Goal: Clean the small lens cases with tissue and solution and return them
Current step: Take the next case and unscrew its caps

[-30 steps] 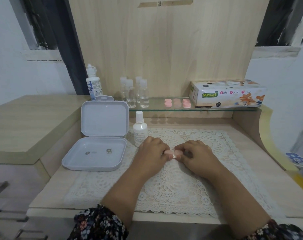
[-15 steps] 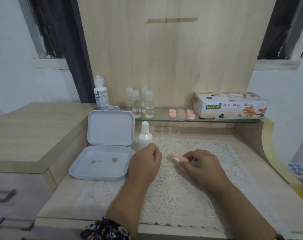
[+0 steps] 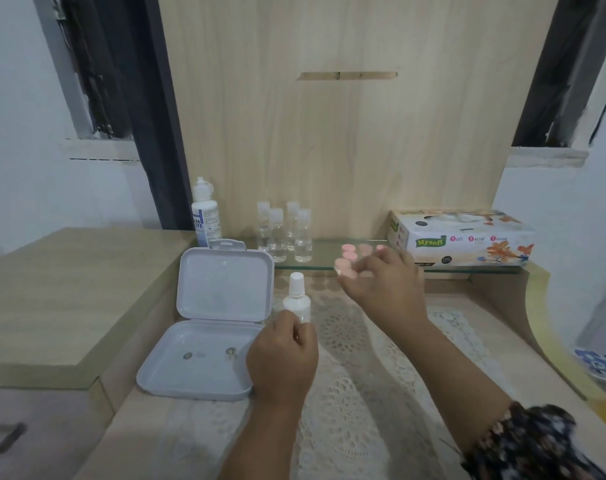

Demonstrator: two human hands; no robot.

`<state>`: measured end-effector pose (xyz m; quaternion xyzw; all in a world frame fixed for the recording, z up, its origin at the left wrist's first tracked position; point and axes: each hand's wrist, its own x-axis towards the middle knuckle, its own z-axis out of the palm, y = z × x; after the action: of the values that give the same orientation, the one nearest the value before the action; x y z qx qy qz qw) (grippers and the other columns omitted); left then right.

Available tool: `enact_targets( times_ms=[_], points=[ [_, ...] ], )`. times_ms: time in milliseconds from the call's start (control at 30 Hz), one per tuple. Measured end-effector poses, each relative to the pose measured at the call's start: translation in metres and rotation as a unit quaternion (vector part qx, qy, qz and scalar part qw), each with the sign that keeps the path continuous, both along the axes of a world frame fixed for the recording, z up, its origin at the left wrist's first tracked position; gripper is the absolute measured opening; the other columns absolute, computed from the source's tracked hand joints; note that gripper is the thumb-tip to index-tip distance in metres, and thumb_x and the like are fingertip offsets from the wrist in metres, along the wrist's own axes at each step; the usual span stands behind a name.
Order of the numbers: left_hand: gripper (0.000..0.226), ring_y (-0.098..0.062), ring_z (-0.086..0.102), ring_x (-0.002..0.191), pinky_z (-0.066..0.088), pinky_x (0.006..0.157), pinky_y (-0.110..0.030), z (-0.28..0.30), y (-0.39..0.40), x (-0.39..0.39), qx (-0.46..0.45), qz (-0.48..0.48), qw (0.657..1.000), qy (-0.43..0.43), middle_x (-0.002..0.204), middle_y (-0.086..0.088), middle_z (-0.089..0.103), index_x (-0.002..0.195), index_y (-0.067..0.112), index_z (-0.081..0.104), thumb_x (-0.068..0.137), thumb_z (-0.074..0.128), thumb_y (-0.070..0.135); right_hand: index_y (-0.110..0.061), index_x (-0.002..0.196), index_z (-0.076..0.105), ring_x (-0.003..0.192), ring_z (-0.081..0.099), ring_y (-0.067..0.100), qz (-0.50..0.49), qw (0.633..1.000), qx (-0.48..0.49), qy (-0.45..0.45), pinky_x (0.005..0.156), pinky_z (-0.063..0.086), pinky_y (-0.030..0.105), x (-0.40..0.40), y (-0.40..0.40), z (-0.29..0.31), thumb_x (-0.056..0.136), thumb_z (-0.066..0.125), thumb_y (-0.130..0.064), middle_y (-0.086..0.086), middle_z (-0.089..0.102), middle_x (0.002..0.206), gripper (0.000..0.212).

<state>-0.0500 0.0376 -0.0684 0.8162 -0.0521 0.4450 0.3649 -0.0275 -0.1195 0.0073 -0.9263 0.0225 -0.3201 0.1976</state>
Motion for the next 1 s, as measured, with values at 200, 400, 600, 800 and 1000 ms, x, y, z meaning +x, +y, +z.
enact_targets(
  times_ms=[200,400,600,800,1000],
  points=[
    [0.026,-0.015,0.032,0.038,0.03,0.034,-0.028,-0.003,0.001,0.003,-0.005,0.004,1.0,0.011,0.044,0.0,0.042,0.055,0.013,0.041,0.078,0.041,0.023,-0.028,0.104,0.073,0.133,0.03,0.022,-0.044,0.997,-0.058,-0.004,0.108,0.016,0.044,0.04,0.018,0.014,0.083,0.059,-0.054,-0.002,0.048,0.138,0.036],
    [0.023,-0.015,0.033,0.038,0.031,0.034,-0.028,-0.003,0.0,0.004,-0.008,0.003,1.0,0.011,0.045,0.001,0.042,0.056,0.017,0.036,0.077,0.042,0.023,-0.026,0.109,0.071,0.141,0.018,0.026,-0.056,0.992,-0.107,0.043,0.109,0.014,0.046,0.061,0.025,0.01,0.087,0.055,-0.058,0.001,0.035,0.151,0.042],
    [0.021,-0.013,0.028,0.041,0.027,0.037,-0.024,-0.003,0.0,0.004,0.001,0.011,1.0,0.012,0.045,0.001,0.042,0.057,0.018,0.036,0.077,0.041,0.023,-0.025,0.115,0.069,0.143,0.014,0.027,-0.064,0.987,-0.126,0.076,0.112,0.012,0.049,0.067,0.026,0.011,0.087,0.052,-0.062,0.002,0.031,0.154,0.05],
    [0.021,-0.013,0.025,0.041,0.027,0.036,-0.024,-0.002,-0.001,0.005,-0.003,0.012,1.0,-0.001,0.044,0.001,0.039,0.059,0.022,0.03,0.077,0.041,0.022,-0.019,0.118,0.059,0.139,0.025,0.027,-0.067,0.996,-0.051,0.023,0.109,0.019,0.045,0.061,0.02,0.006,0.082,0.051,-0.063,0.007,0.039,0.147,0.058],
    [0.023,-0.013,0.025,0.041,0.025,0.035,-0.025,-0.003,-0.001,0.005,-0.001,0.015,1.0,0.005,0.043,0.001,0.037,0.055,0.018,0.034,0.076,0.041,0.022,-0.007,0.107,0.067,0.126,0.04,0.034,-0.132,0.987,-0.088,0.005,0.096,0.03,0.044,0.055,0.01,-0.001,0.074,0.017,-0.05,0.017,0.052,0.132,0.074]
  ],
)
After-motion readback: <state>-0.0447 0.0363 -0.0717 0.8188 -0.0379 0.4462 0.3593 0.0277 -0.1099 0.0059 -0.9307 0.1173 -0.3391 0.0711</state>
